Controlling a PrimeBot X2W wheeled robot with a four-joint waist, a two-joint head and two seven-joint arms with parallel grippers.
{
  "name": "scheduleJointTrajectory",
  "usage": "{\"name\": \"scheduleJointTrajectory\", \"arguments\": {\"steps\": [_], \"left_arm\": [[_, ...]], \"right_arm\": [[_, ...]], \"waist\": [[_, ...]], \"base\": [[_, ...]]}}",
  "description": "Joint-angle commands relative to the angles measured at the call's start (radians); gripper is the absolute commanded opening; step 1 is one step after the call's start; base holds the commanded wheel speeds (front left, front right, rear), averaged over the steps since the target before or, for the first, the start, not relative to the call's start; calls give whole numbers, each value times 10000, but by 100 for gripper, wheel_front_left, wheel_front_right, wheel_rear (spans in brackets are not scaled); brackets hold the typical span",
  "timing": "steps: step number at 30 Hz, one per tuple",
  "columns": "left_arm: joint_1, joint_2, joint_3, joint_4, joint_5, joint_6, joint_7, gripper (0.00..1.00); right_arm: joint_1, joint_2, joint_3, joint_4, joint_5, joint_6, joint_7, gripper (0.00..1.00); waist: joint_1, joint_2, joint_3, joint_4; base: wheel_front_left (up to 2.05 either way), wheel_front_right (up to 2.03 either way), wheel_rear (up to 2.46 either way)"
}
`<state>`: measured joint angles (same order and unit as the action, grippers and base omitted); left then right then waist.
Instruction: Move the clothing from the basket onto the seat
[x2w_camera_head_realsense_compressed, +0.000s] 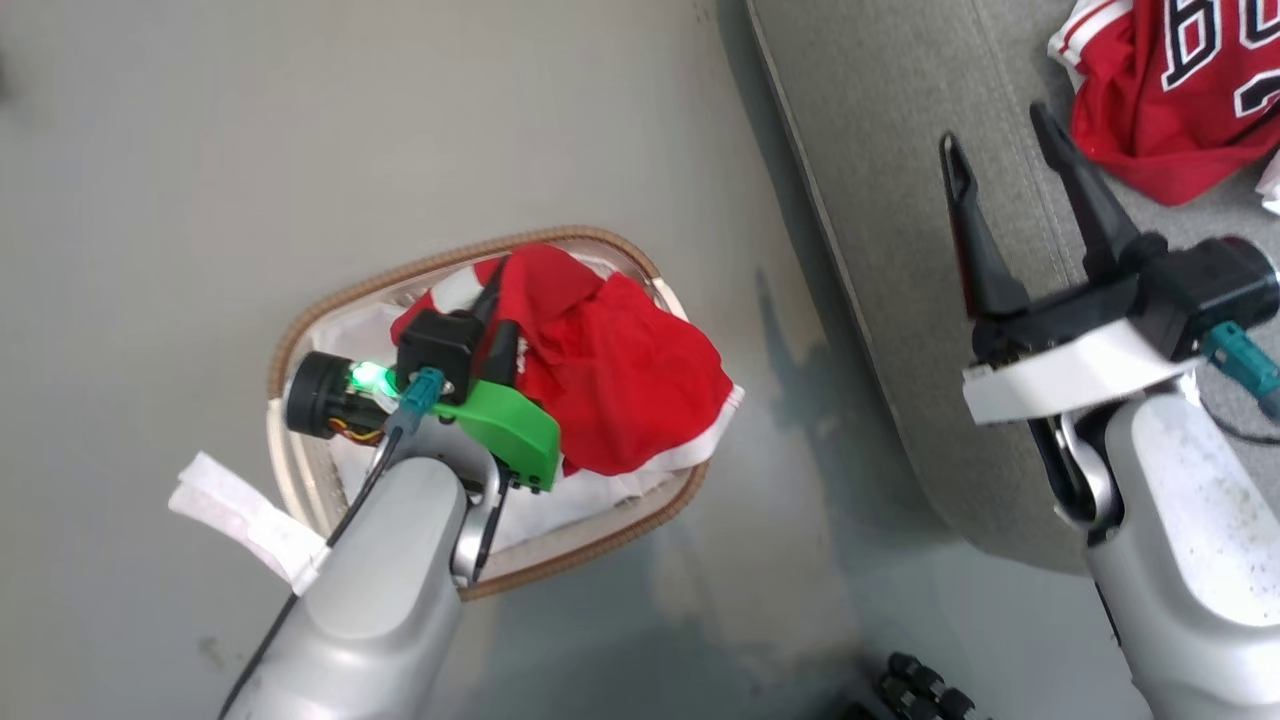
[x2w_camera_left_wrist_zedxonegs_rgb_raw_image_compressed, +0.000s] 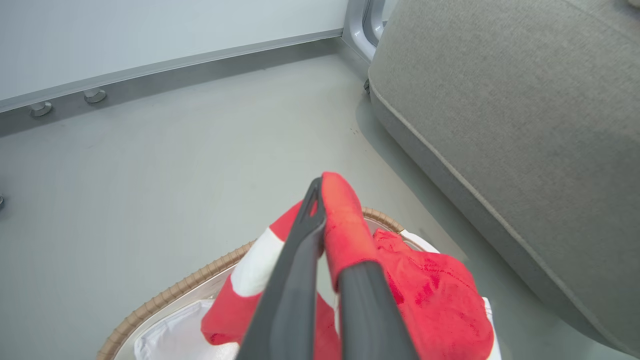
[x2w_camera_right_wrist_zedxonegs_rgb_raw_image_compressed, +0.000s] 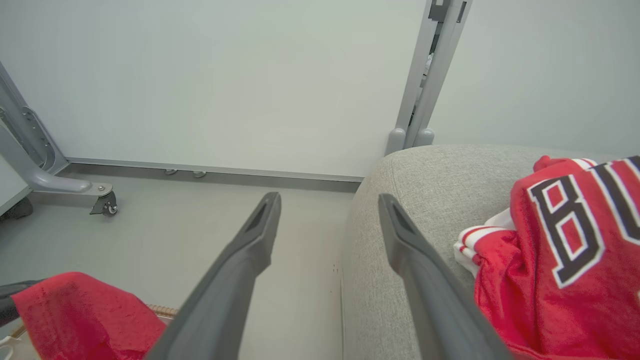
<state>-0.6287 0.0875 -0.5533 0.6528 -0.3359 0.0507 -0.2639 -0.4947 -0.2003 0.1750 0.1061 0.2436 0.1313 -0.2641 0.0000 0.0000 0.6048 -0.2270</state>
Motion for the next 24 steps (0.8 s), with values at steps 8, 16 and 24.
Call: {"name": "scheduleJointTrajectory", "arguments": {"steps": [8,16,24], "left_arm": [[1360,-312,1031,-1889,654,-618,-7,0],[1947,-361,1523,-3664,737,-1103,-7,0],[1703,-361,1498,-4943,604,-1326,-7,0]], "right_arm": [[1360,-14,-26,317,-174,-10,-5,100],[2283,192,230,556,-201,-10,-5,100],[2968,500,719,836,-252,-10,-3,100]], "waist": [[0,0,-2672,1766],[0,0,-3847,2265],[0,0,-4732,2384]], "base": [[0,0,0],[0,0,0],[0,0,0]]}}
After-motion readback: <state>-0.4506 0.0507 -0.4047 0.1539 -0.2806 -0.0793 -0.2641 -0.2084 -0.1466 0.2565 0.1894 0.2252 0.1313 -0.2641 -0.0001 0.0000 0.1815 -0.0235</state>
